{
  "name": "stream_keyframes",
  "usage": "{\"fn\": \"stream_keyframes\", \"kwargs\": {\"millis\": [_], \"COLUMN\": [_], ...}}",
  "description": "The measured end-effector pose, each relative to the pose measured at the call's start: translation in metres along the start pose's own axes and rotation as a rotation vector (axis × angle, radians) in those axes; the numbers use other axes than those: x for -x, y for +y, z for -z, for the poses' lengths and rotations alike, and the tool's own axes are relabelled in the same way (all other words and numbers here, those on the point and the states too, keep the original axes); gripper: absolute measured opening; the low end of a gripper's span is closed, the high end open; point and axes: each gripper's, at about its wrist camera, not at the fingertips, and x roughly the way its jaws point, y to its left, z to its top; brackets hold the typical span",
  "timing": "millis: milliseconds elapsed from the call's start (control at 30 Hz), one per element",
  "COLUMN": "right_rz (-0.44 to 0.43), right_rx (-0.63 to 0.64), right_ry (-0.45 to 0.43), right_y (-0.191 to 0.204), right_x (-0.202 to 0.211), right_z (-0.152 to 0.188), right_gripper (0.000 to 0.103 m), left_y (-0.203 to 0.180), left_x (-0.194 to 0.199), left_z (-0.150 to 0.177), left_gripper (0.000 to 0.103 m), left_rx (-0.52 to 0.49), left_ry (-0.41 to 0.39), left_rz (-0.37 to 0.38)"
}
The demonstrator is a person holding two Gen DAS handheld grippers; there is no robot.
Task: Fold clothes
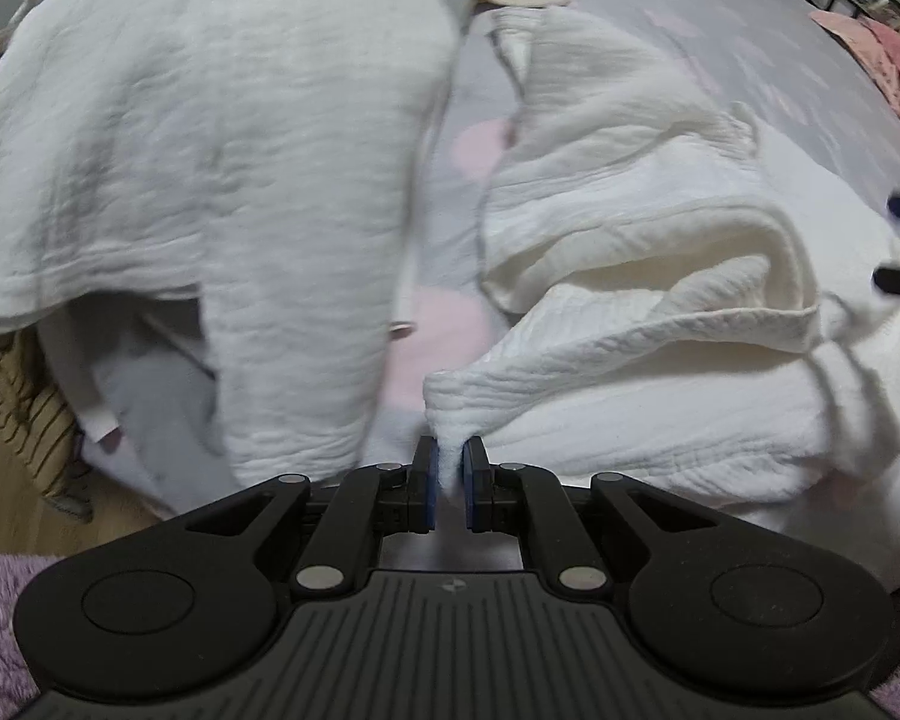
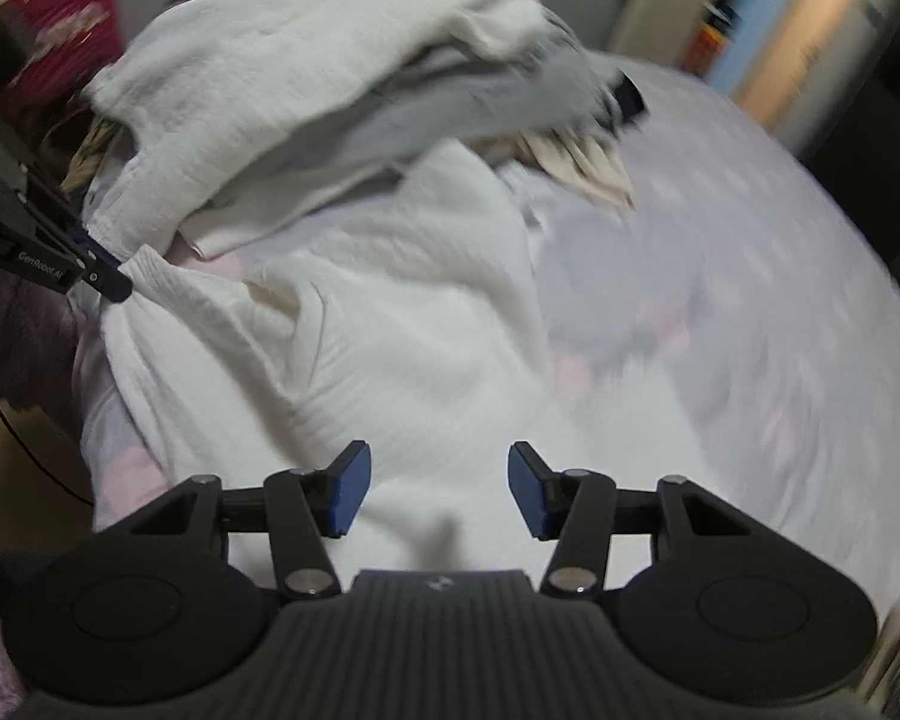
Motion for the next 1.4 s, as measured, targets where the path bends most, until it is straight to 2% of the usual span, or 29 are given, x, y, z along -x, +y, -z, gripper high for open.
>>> {"fn": "stream_keyframes", "kwargs": {"millis": [133, 333, 567, 1067, 1133, 1167, 1200, 1267, 1300, 1400], "right_rz": [-0.030, -0.091, -0.162, -0.252, -0.263, -0.271, -0.282, -0.285, -0.276, -0.249], "right_rx": [0.144, 0.380, 0.655, 0.736, 0.744, 0.735, 0.712, 0.680, 0.677, 0.642], "right_ry": [0.023, 0.083, 0.155, 0.254, 0.267, 0.272, 0.277, 0.274, 0.266, 0.235], "right_y": [0.006, 0.025, 0.046, 0.065, 0.067, 0.067, 0.067, 0.065, 0.065, 0.060], "right_x": [-0.016, -0.056, -0.103, -0.182, -0.193, -0.195, -0.193, -0.186, -0.181, -0.164], "right_z": [-0.027, -0.067, -0.115, -0.136, -0.139, -0.138, -0.137, -0.133, -0.130, -0.122], "right_gripper": [0.049, 0.049, 0.048, 0.053, 0.049, 0.041, 0.028, 0.016, 0.011, 0.008], "left_y": [-0.003, -0.006, -0.014, -0.027, -0.028, -0.030, -0.019, -0.017, -0.018, -0.021], "left_x": [-0.022, -0.049, -0.067, -0.079, -0.079, -0.078, -0.076, -0.073, -0.071, -0.064], "left_z": [-0.003, -0.013, -0.023, -0.023, -0.022, -0.021, -0.019, -0.016, -0.015, -0.011], "left_gripper": [0.006, 0.007, 0.008, 0.008, 0.008, 0.008, 0.008, 0.008, 0.008, 0.007], "left_rx": [-0.016, -0.047, -0.094, -0.080, -0.079, -0.081, -0.082, -0.076, -0.074, -0.071], "left_ry": [0.053, 0.151, 0.213, 0.238, 0.233, 0.230, 0.226, 0.215, 0.205, 0.170], "left_rz": [0.016, 0.042, 0.053, 0.068, 0.063, 0.059, 0.056, 0.049, 0.045, 0.034]}}
